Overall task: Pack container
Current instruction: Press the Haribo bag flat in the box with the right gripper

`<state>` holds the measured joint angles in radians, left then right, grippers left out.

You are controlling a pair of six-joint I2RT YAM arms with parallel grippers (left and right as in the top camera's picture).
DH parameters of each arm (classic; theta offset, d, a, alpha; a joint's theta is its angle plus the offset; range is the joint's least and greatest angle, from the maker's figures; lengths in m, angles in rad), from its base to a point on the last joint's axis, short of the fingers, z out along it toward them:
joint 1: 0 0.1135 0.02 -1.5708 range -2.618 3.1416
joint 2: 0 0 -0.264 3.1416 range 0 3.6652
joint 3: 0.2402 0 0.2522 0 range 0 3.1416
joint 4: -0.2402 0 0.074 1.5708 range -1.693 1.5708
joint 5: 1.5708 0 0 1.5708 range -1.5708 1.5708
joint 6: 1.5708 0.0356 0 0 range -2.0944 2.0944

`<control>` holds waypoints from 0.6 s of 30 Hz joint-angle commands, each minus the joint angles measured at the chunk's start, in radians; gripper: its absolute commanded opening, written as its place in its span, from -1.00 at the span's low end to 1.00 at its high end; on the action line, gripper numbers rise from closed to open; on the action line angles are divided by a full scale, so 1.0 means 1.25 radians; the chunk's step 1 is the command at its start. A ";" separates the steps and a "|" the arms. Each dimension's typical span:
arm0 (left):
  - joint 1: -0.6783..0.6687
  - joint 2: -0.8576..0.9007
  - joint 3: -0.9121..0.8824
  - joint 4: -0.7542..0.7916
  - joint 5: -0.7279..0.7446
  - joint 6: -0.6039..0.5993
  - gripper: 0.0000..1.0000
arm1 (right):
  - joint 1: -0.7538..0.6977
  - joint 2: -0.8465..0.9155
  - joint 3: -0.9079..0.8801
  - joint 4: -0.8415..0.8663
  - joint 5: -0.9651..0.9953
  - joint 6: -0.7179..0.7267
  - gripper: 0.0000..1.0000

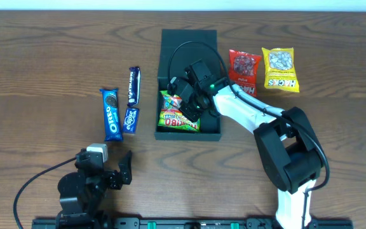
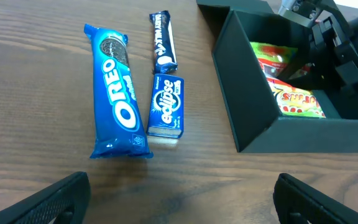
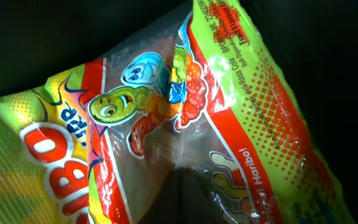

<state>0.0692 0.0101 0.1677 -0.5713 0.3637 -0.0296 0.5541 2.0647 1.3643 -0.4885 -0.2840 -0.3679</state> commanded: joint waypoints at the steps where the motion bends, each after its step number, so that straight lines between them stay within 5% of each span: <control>1: 0.002 -0.005 -0.010 0.003 0.008 -0.006 0.90 | 0.017 0.015 0.024 0.001 -0.009 0.012 -0.97; 18: 0.002 -0.005 -0.010 0.003 0.008 -0.006 0.90 | -0.023 -0.252 0.143 -0.234 0.060 0.222 -0.97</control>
<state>0.0692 0.0101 0.1677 -0.5713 0.3637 -0.0296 0.5404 1.7763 1.5402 -0.7544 -0.2260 -0.1463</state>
